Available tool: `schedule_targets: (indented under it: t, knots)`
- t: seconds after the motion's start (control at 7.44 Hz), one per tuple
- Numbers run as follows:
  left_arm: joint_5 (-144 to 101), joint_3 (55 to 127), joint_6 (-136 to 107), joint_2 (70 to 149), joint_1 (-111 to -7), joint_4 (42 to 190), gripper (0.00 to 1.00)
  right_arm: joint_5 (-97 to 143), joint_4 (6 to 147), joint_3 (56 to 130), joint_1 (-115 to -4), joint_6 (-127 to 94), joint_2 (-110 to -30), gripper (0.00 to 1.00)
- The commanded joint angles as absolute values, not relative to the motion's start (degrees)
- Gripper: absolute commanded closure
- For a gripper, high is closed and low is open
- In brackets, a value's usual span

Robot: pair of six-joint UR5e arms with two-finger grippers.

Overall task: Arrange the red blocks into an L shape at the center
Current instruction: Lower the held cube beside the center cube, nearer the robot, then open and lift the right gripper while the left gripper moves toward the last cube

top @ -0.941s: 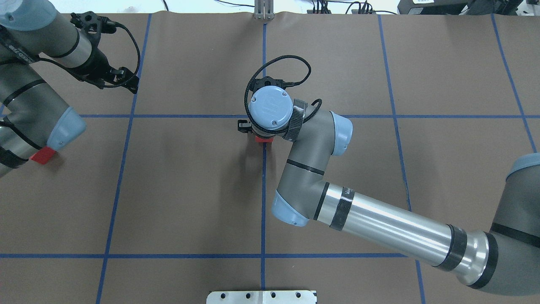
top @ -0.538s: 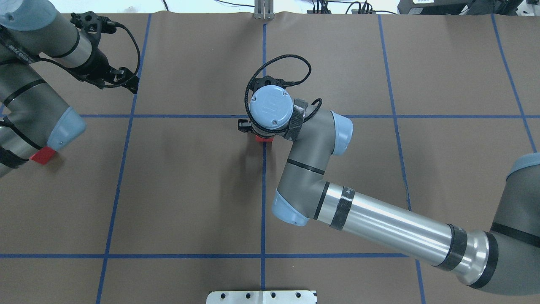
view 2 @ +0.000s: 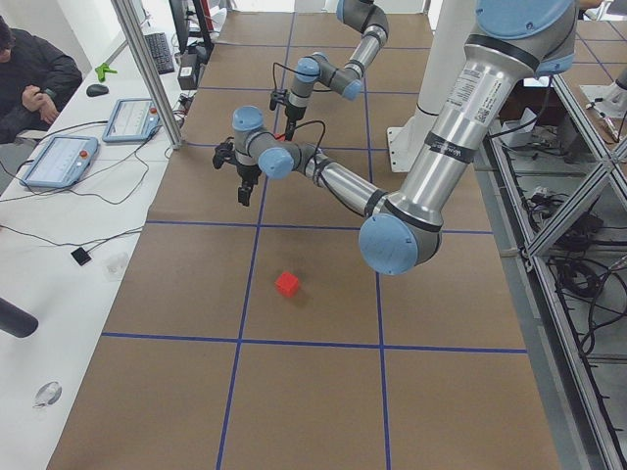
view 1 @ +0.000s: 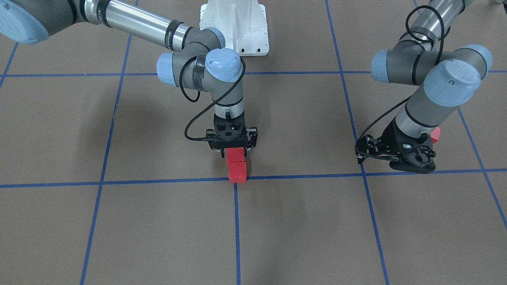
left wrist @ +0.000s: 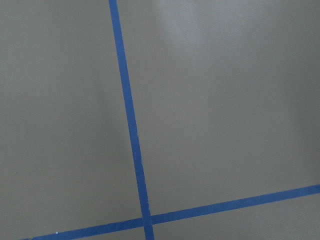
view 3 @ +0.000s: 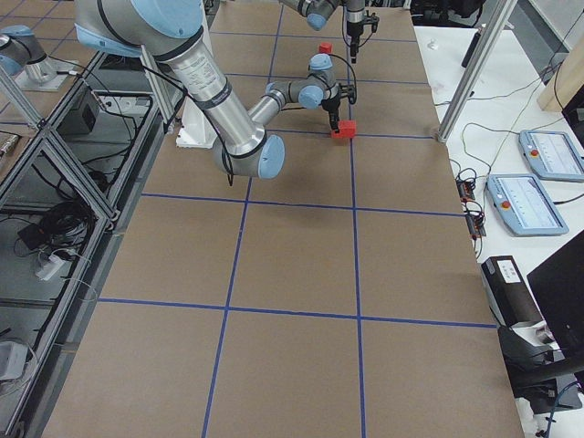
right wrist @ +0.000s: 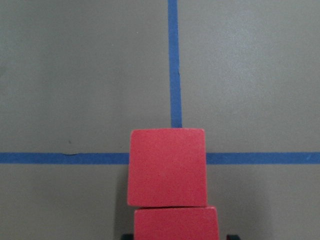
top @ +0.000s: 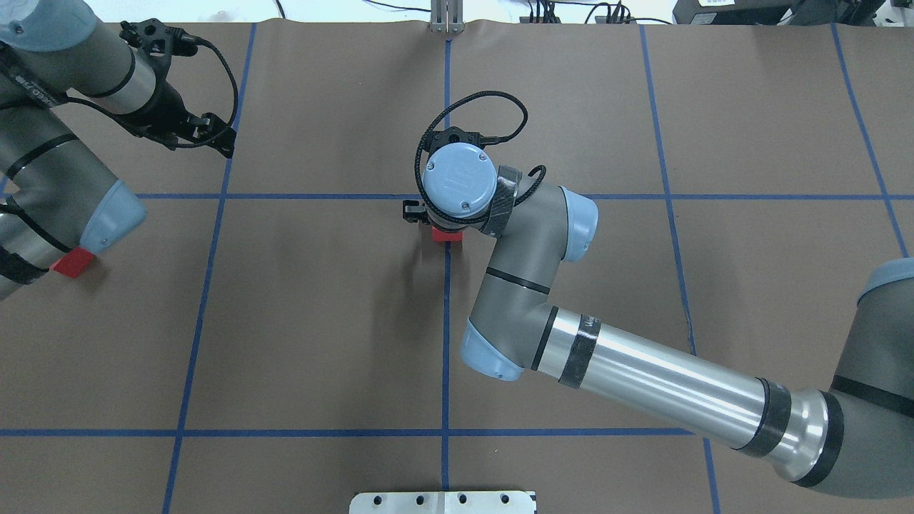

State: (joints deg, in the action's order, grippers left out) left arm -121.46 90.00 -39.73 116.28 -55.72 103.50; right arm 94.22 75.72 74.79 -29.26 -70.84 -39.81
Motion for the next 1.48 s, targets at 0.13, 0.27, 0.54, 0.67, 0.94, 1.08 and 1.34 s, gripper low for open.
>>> schedule_targets:
  t: [0.13,0.27,0.54,0.67,0.94,1.08,1.34]
  knots:
    - [-121.5,90.0,-39.7,116.3,-55.7,103.5,0.0,94.4,75.8,74.9,-29.8,-70.8,-39.7,0.15]
    - [-121.5,90.0,-39.7,116.3,-55.7,103.5,0.0,94.8,75.8,75.2,-31.0,-67.3,-38.8,0.02]
    - [-121.5,90.0,-39.6,116.2,-55.8,103.5,0.0,98.6,76.3,75.5,-33.0,-66.3,-38.7,0.01]
    - [-121.5,90.0,-39.0,116.0,-56.2,103.5,0.0,100.5,76.4,76.1,-34.3,-66.2,-38.7,0.01]
    - [-121.6,90.8,-35.3,112.7,-57.0,105.6,0.0,104.8,76.7,76.6,-37.6,-63.7,-39.3,0.01]
    - [-121.7,90.5,-32.5,108.7,-58.3,111.0,0.0,106.7,77.3,76.6,-39.4,-60.8,-40.2,0.01]
    - [-124.1,91.4,-32.3,101.4,-60.0,118.4,0.0,108.6,77.6,79.2,-42.0,-57.8,-44.2,0.01]
